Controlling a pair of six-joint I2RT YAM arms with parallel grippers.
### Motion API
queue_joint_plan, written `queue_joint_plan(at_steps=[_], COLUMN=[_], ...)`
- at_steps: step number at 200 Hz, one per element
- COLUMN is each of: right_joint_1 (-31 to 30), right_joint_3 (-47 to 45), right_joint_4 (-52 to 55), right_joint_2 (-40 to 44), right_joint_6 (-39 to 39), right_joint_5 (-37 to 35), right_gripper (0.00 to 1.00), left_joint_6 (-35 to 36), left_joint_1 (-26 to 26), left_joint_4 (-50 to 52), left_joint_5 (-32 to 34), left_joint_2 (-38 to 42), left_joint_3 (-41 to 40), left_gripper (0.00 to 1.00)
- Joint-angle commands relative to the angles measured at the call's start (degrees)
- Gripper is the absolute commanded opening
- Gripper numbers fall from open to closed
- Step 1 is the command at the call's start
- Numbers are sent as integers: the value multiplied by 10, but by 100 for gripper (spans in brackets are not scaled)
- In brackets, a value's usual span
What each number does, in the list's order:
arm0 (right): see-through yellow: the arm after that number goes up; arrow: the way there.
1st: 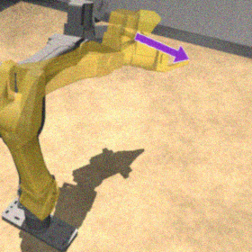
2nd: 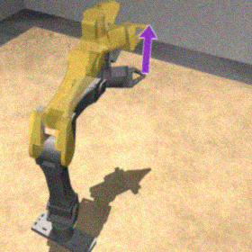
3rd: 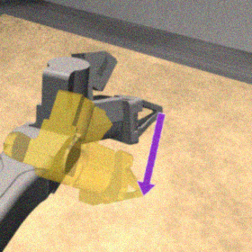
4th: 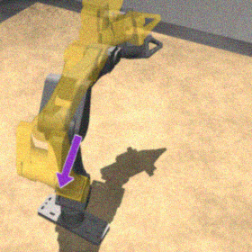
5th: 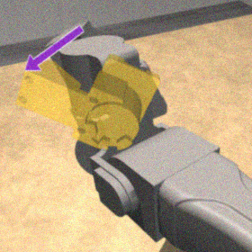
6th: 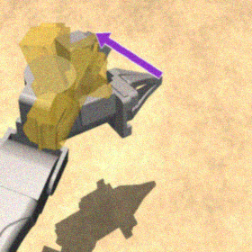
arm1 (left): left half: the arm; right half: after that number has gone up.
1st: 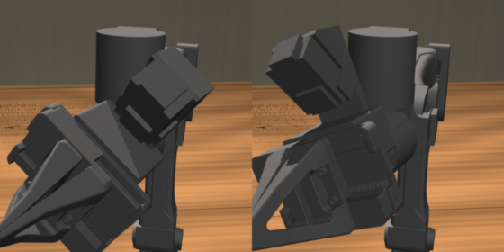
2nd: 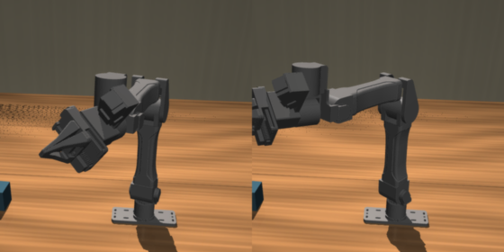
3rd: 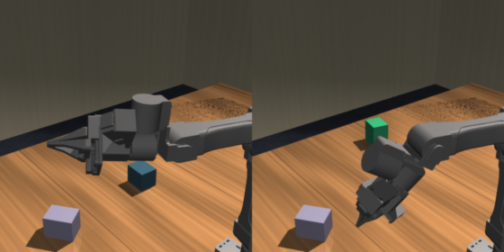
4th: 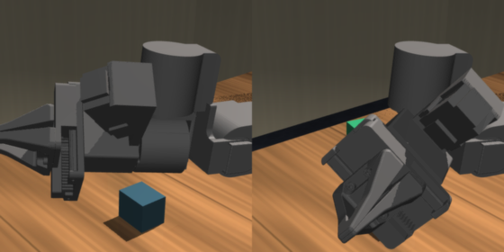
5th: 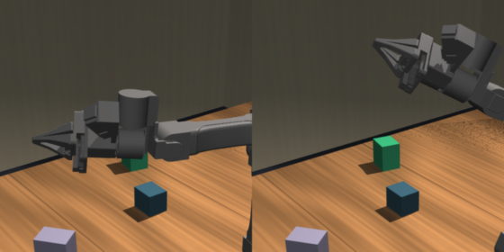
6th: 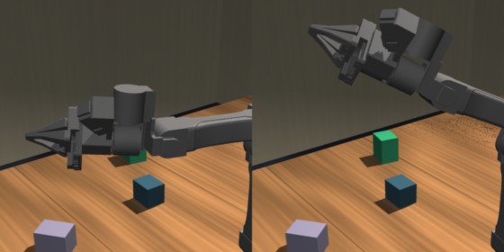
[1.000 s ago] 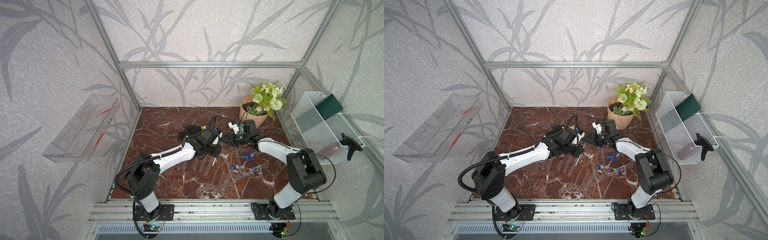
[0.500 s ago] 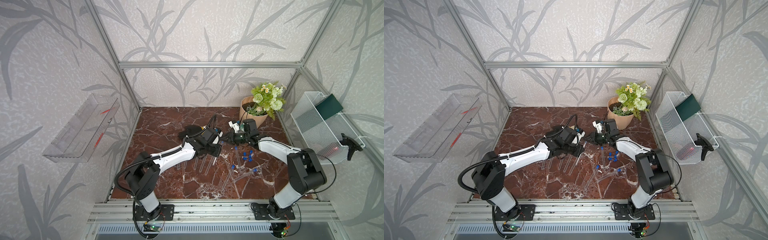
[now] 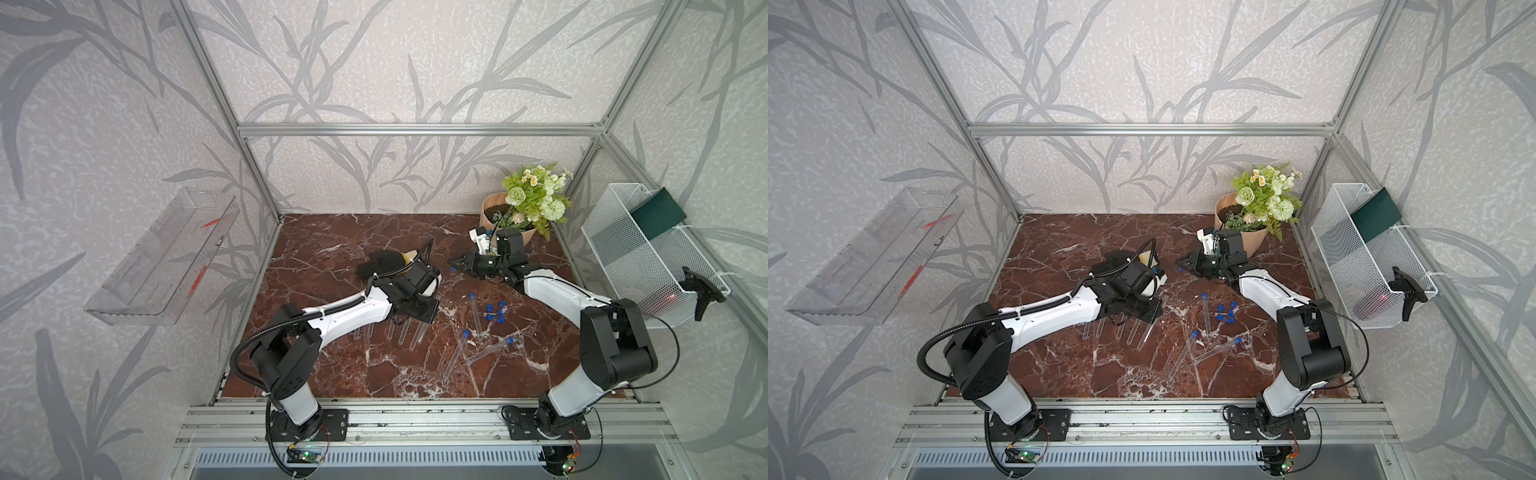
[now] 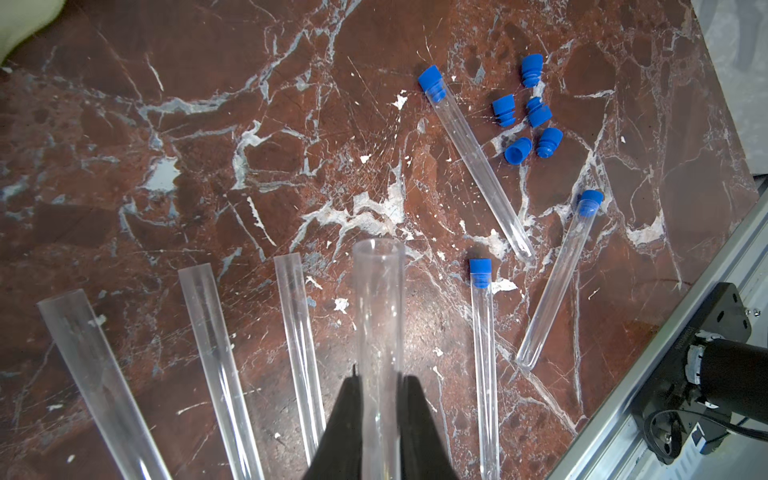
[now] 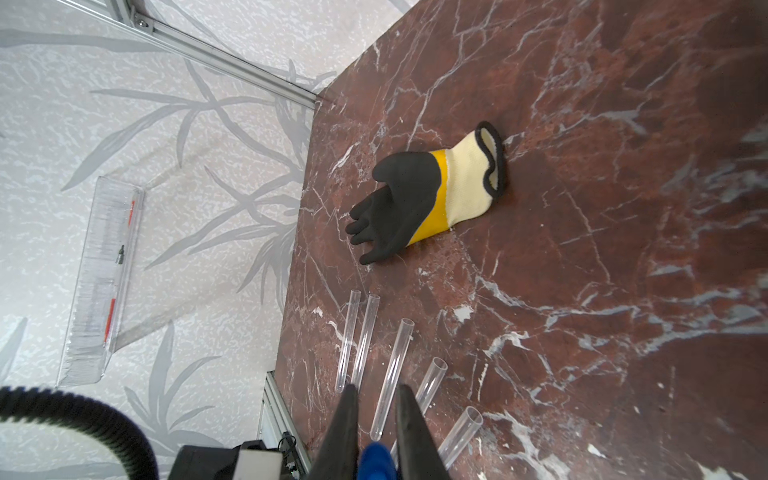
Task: Remove stoppers from test tubes
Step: Place the test tube at the center of the board.
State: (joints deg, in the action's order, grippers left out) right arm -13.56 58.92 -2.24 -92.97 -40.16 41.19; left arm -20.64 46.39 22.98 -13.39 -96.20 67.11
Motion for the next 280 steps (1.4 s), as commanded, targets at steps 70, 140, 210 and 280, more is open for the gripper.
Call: queue_joint_plan(at_steps=[70, 140, 210, 280], right_joint_1=[65, 86, 97, 125], right_joint_3=[-51, -70, -87, -92], right_joint_4=[194, 267, 284, 335], right_joint_2=[99, 107, 124, 149], right_joint_6=[108, 153, 156, 168], right_joint_5=[-75, -108, -123, -153], right_gripper=[0, 0, 0, 0], left_joint_6=[-33, -55, -58, -55], left_joint_1=[25, 51, 55, 55], left_joint_4=[73, 139, 167, 166], left_joint_5=[61, 121, 134, 130], left_joint_2=[-99, -162, -189, -174], left_joint_3=[67, 119, 141, 137], left_gripper=[14, 14, 21, 39])
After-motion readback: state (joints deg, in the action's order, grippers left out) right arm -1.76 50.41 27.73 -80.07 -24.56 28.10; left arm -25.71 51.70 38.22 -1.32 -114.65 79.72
